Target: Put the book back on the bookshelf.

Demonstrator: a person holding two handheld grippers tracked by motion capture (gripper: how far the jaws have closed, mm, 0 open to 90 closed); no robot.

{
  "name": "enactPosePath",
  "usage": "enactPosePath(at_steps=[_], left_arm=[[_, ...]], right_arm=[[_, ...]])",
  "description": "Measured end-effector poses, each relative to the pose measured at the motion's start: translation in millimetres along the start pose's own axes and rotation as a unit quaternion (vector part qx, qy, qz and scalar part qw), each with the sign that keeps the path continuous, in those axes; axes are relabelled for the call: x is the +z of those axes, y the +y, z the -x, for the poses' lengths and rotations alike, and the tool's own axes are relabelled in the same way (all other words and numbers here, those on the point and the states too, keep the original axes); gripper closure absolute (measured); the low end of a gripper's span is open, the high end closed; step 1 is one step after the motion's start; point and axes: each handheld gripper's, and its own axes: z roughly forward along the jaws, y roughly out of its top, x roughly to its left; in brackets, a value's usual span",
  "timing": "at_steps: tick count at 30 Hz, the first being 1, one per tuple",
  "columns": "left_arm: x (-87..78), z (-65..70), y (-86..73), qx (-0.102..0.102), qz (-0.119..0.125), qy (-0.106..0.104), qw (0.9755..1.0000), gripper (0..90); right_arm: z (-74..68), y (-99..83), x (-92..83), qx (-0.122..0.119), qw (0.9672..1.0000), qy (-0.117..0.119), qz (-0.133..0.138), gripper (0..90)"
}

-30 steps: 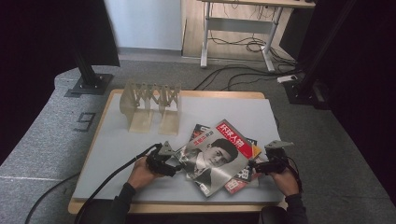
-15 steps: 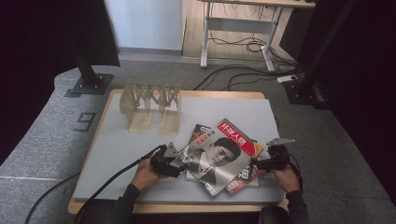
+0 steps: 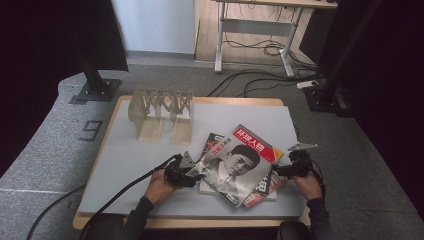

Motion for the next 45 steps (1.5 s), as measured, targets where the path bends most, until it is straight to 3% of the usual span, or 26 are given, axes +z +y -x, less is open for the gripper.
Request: enactPosePath(at_steps=[3, 6, 10, 13, 21, 27, 33, 37, 40, 45], left_arm=[[0.9, 1.0, 0.7, -0.001, 0.002, -0.002, 1.0000, 42.2], [1.5, 1.1, 1.0, -0.002, 0.003, -0.003, 1.0000, 42.1], [1.5, 1.3, 0.7, -0.001, 0.004, -0.002, 1.0000, 42.0], [1.6, 1.4, 0.4, 0.001, 0.004, -0.001, 1.0000, 41.9], [1.8, 1.7, -0.1, 0.006, 0.004, -0.001, 1.0000, 41.5], [1.9, 1.8, -0.1, 0.004, 0.004, -0.001, 1.0000, 41.3], [2.4, 3.1, -0.2, 0.002, 0.003, -0.007, 1.0000, 41.0], [2.5, 3.3, -0.1, 0.000, 0.002, -0.010, 0.9999, 40.9], [3.0, 4.2, -0.2, -0.002, 0.003, -0.014, 0.9999, 40.6], [3.4, 5.4, -0.2, -0.004, 0.004, -0.017, 0.9998, 40.2]], right_arm=[[1.1, 0.2, -3.5, 0.002, 1.0000, 0.002, 0.000, 5.1], [2.6, -0.1, -5.4, 0.024, 0.9994, 0.026, 0.006, 3.9], [2.5, -1.4, 1.5, 0.045, 0.9977, 0.049, -0.010, 0.0], [4.7, -2.5, 7.0, 0.068, 0.9951, 0.072, -0.007, 0.0], [8.1, 3.4, 22.4, 0.096, 0.9894, 0.109, -0.010, 0.0], [5.9, 13.1, 21.4, 0.095, 0.9901, 0.103, 0.006, 16.5], [4.1, 22.5, 9.2, 0.084, 0.9934, 0.070, 0.035, 46.1], [2.5, 27.0, 4.9, 0.070, 0.9956, 0.050, 0.039, 62.0], [1.1, 29.3, 4.4, 0.072, 0.9953, 0.049, 0.042, 67.0], [-6.4, 32.1, 9.0, 0.070, 0.9953, 0.055, 0.037, 65.8]])
